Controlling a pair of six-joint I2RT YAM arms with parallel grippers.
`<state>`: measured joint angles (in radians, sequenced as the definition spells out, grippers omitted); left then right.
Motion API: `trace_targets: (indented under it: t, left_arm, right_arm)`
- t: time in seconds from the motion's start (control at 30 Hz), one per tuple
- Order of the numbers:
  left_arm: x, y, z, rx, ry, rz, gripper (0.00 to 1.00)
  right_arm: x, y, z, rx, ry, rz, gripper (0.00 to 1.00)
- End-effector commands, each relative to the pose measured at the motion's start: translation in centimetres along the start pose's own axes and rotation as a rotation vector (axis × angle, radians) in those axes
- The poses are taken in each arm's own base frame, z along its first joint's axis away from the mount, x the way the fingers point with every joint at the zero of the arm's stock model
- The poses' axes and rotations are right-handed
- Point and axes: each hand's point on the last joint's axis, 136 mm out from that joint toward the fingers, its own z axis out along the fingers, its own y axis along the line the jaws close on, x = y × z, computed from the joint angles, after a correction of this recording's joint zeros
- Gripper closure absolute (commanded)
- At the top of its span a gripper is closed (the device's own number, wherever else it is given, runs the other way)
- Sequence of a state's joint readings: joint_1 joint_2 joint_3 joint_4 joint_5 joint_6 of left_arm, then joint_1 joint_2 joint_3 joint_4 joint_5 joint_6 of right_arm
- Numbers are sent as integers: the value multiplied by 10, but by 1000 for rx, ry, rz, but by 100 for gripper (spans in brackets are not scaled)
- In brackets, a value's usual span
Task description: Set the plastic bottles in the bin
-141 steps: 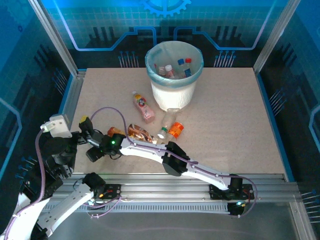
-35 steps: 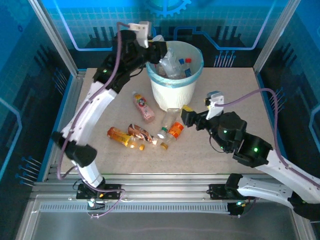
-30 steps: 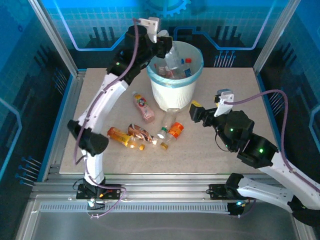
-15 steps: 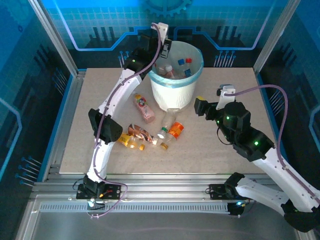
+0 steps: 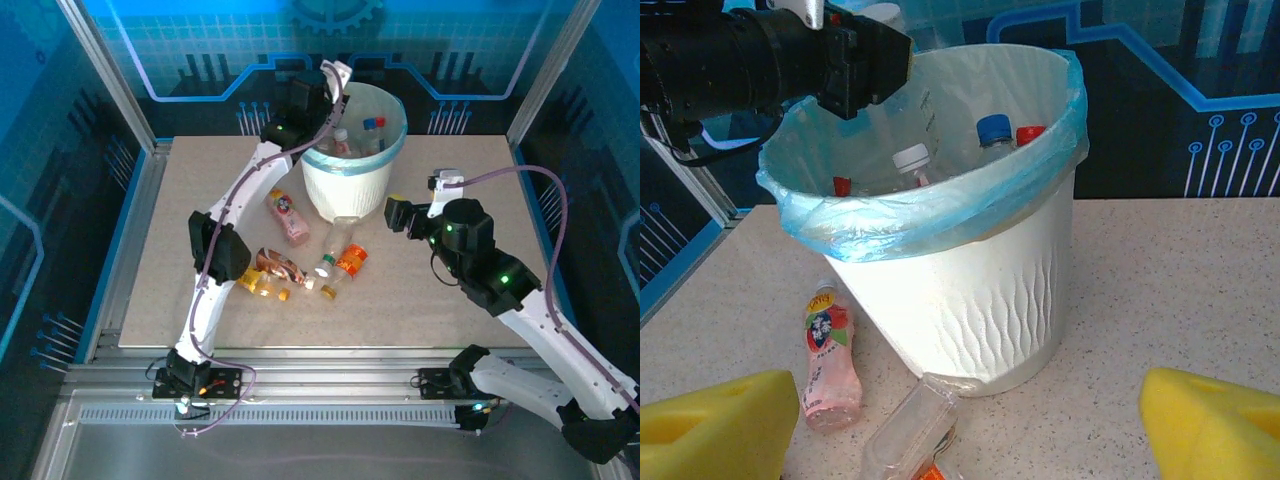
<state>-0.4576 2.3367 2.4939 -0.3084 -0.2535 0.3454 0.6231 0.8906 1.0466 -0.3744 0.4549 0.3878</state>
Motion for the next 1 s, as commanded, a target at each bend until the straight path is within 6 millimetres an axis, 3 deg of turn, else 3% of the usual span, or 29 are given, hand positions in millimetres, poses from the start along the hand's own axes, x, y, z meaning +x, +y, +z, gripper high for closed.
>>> trace_targets:
  t: [0.0,0.17,0.4,0.53,0.67,0.8,0.97]
  left_arm:
    - [56,-51,13,157,142,91,64]
    - [70,-83,11,291,166,120,64]
    - [105,-88,20,292,252,179,62]
    - [108,-82,22,259,268,187,50]
    - [78,-73,15,237,215,129,38]
    - [21,-58,-7,226,104,41,27]
    - [-39,-39,-42,210,-20,-26,23]
  right_arm:
    - [2,-3,4,3,1,27,11]
    - [5,-3,8,3,11,30,11]
    - [7,-4,11,10,23,30,11]
    - [7,-3,14,7,34,36,11]
    - [2,0,14,-5,29,46,11]
    - [-5,1,12,-7,18,47,11]
    - [-11,2,10,-10,11,61,11]
